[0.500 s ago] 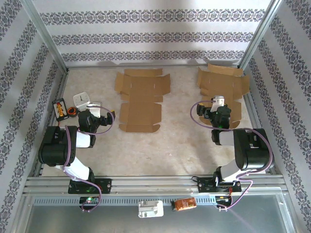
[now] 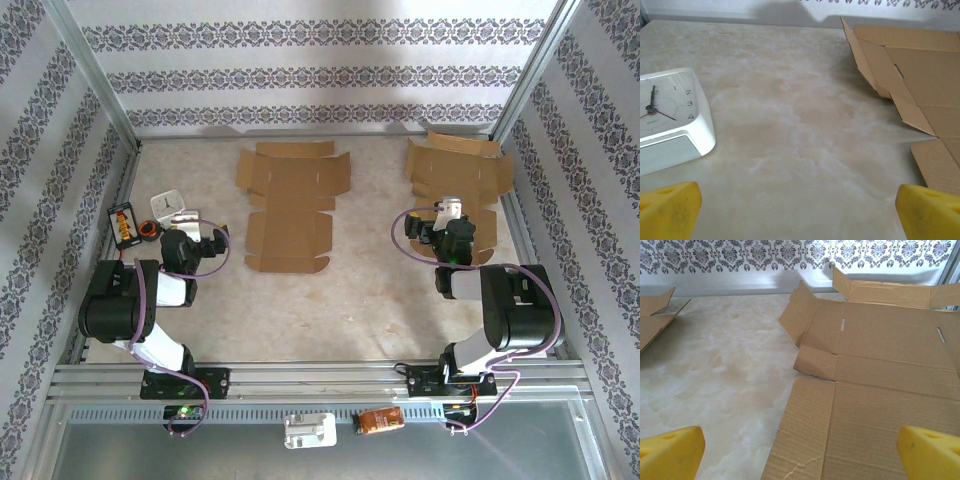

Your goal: Fold the paper box

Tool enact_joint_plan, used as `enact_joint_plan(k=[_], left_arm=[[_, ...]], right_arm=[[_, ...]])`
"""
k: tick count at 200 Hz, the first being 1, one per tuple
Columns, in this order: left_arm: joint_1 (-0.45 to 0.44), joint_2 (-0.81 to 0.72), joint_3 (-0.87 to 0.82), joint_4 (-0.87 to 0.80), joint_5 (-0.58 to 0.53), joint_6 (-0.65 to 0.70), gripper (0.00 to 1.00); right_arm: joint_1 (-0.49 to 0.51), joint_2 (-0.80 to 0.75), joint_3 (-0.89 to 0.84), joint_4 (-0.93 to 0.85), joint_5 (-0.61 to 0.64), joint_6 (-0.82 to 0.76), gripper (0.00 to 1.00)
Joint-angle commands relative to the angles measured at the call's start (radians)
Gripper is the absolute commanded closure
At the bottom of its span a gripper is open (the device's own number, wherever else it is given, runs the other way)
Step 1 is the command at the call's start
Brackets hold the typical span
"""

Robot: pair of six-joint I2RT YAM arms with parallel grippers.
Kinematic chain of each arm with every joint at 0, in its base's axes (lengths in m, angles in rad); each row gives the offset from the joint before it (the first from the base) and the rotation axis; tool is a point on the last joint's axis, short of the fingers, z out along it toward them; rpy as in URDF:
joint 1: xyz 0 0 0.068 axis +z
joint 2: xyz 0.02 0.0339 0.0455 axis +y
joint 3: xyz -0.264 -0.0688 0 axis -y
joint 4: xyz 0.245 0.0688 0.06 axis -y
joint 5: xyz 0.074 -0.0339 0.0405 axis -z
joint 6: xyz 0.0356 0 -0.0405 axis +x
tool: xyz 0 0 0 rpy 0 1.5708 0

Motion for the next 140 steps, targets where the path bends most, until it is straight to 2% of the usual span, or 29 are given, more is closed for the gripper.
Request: enact_joint_plan(k=[1,37,62,72,81,89,99,107,123,140], left_arm=[[-0.006,-0.006,-0.014,0.061,-0.027,-0.018,0.0],[-0.005,-0.006,-0.034,0.1,-0.004,-0.007,0.0],[-0.006,-0.032,-0.103,0.224,-0.003,-0.006,0.0],[-0.006,-0.099,-0.119,0.194,-0.014,-0.008,0.0],[-0.006,-0.202,-0.105,0.072,-0.027,-0.011,0.0],[-0.007,-0.315,-0.063,-0.122,-0.044,-0.033,0.0],[-0.01,-0.448,0.03,-0.413,-0.087,-0.137,0.0],[-0.019,-0.509,0.106,-0.585,-0.085,-0.229,0.0],[-0.087,-0.541,0.282,-0.888,-0.062,-0.386,0.02],[-0.251,-0.477,0.497,-1.183,-0.046,-0.451,0.05]], right_arm=[[0.003,-0.002,-0.006,0.011,-0.013,-0.011,0.02],[0.004,-0.056,0.001,-0.037,-0.052,-0.023,0.02],[0.005,-0.203,0.022,-0.227,-0.023,0.01,0.02],[0.005,-0.273,0.037,-0.328,-0.027,0.052,0.02],[0.006,-0.336,0.046,-0.39,-0.047,0.103,0.02],[0.008,-0.393,0.068,-0.467,-0.056,0.182,0.02],[0.018,-0.447,0.13,-0.609,-0.072,0.3,0.02],[0.036,-0.463,0.2,-0.714,-0.117,0.385,0.02],[0.116,-0.41,0.366,-0.895,-0.192,0.461,0.03],[0.218,-0.283,0.571,-1.067,-0.212,0.469,0.03]])
